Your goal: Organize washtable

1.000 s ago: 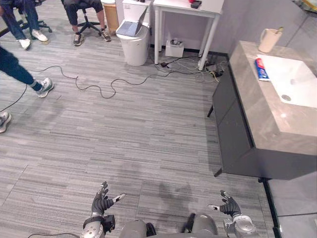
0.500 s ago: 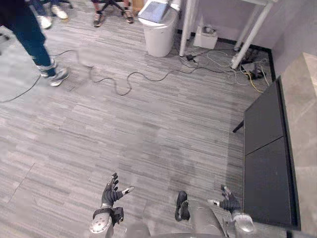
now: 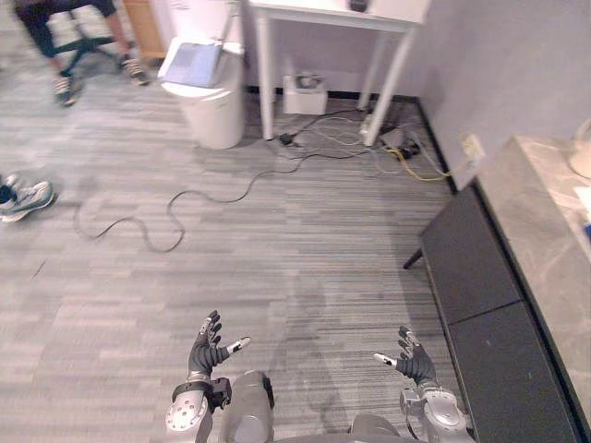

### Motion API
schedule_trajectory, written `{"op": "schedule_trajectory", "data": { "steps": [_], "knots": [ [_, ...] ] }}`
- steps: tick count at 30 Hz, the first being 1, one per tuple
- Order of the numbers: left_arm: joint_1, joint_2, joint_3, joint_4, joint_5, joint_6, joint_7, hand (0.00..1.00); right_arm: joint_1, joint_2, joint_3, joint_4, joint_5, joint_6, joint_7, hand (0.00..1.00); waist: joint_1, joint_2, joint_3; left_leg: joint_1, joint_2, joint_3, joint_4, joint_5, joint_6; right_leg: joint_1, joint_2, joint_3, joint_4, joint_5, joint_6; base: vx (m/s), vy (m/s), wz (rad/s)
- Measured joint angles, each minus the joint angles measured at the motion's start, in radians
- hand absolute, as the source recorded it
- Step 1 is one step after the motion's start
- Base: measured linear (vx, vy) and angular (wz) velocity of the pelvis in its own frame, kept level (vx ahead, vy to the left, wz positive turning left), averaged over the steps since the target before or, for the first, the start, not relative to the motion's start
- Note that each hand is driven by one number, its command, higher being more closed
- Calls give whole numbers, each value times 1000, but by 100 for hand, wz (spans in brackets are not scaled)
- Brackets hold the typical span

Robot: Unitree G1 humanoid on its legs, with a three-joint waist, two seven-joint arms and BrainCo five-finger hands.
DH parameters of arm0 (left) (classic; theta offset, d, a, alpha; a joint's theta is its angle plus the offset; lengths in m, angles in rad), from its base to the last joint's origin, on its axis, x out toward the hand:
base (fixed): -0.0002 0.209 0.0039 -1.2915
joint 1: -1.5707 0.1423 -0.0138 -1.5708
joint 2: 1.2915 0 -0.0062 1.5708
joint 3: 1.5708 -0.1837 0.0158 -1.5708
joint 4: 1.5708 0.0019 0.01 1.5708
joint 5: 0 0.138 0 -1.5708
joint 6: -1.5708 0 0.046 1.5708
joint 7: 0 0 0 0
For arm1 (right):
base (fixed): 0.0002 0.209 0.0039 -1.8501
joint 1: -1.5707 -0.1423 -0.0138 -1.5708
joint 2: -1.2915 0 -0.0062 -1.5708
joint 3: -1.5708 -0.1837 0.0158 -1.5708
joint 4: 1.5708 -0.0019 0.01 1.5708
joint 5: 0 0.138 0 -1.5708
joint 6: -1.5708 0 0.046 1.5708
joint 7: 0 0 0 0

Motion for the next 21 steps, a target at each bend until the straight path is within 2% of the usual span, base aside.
{"op": "schedule_trajectory", "data": {
  "steps": [1,2,3,4,5,6,7,8,9,10,11,12,13,14,15,16,18,20,21],
  "knots": [
    [0,4,-1,4,0,-4,0,0,1,0,5,6,-2,0,1,0,-8,-4,-6,27,6,27,-12,-6,-10,-17,-2,-42,5,-8,-14,269,-13,-120],
    [-7,13,-2,29,0,-8,0,0,-5,0,12,24,-11,0,1,0,-13,-11,-17,63,19,83,-33,-17,-30,-56,-1,-131,-17,-27,-47,276,-32,-124],
    [-23,21,-1,67,0,-7,-1,0,-23,-1,13,57,-19,-2,1,0,-20,-13,-24,93,33,129,-47,-20,-46,-94,3,-231,-88,-35,-62,301,-39,-121],
    [-32,25,-1,89,0,-7,-1,0,-37,-5,14,83,-21,-2,1,0,-26,-13,-25,106,38,148,-58,-17,-51,-106,8,-281,-146,-34,-63,348,-65,-96],
    [-48,31,-1,132,0,-6,-1,0,-66,-16,19,134,-21,0,1,0,-44,-8,-25,117,46,157,-74,-13,-57,-132,40,-361,-280,0,-85,396,-101,-77],
    [-59,40,-1,163,0,-3,-1,0,-73,-23,20,169,-22,2,1,0,-53,-15,-28,147,34,156,-97,-11,-61,-128,85,-419,-474,115,-140,397,-108,-77],
    [-54,49,0,174,0,-2,-1,0,-64,-25,20,176,-22,2,1,0,-53,-27,-36,167,18,155,-105,-11,-66,-114,100,-433,-564,203,-193,505,-112,-90],
    [-59,33,9,215,4,5,-1,0,-67,-58,17,199,-23,4,1,0,-51,5,-37,215,31,133,-108,-16,-94,-79,149,-429,-595,274,-318,468,-59,-95],
    [-60,25,10,215,9,4,-2,0,-78,-77,15,205,-29,5,1,0,-60,30,-45,219,38,81,-98,15,-122,-78,167,-413,-578,235,-323,458,-54,-85],
    [-69,19,9,215,11,0,-2,0,-79,-84,8,203,-31,2,1,0,-65,39,-47,226,29,50,-109,34,-117,-78,170,-402,-562,209,-311,345,-29,-67],
    [-88,6,7,215,14,-5,-2,0,-77,-91,-13,204,-33,2,2,0,-68,65,-52,249,31,10,-114,71,-139,-79,183,-391,-530,168,-302,340,-75,-40],
    [-100,-1,7,215,15,-8,-2,0,-71,-91,-20,203,-33,3,2,0,-70,72,-56,243,43,-12,-70,99,-150,-73,198,-385,-512,140,-292,382,-120,-63],
    [-106,-5,2,216,15,-9,-1,0,-58,-90,-18,198,-33,3,6,0,-64,74,-55,201,83,-64,98,177,-147,-26,230,-351,-543,121,-280,300,-103,-54],
    [-103,-5,-4,216,16,-9,-2,0,-52,-88,-18,192,-30,2,8,0,-61,75,-55,168,105,-97,195,218,-154,4,250,-336,-579,120,-277,229,-69,-58],
    [-99,-9,-5,216,16,-9,-2,0,-50,-88,-18,188,-28,2,9,0,-58,79,-54,128,124,-130,293,227,-164,33,269,-328,-610,121,-277,250,-43,-69],
    [-88,-18,-7,216,15,-9,-2,0,-46,-83,-17,165,-18,3,9,0,-56,75,-53,20,138,-201,486,167,-150,104,314,-278,-667,117,-281,229,-50,-64],
    [-77,-20,-15,219,15,-9,-2,0,-46,-79,-20,149,-18,0,4,0,-49,64,-52,-52,120,-223,502,121,-139,149,330,-234,-703,112,-289,239,-10,-77],
    [-75,-21,-20,219,15,-9,-2,0,-47,-77,-25,146,-17,1,-4,0,-30,53,-47,-120,88,-246,413,87,-92,188,336,-175,-725,113,-279,207,36,-92],
    [-66,-24,-19,218,15,-9,-2,0,-47,-77,-32,144,-17,1,-5,0,-11,51,-47,-147,57,-283,303,76,-74,206,336,-131,-728,115,-259,171,61,-92]
  ]
}}
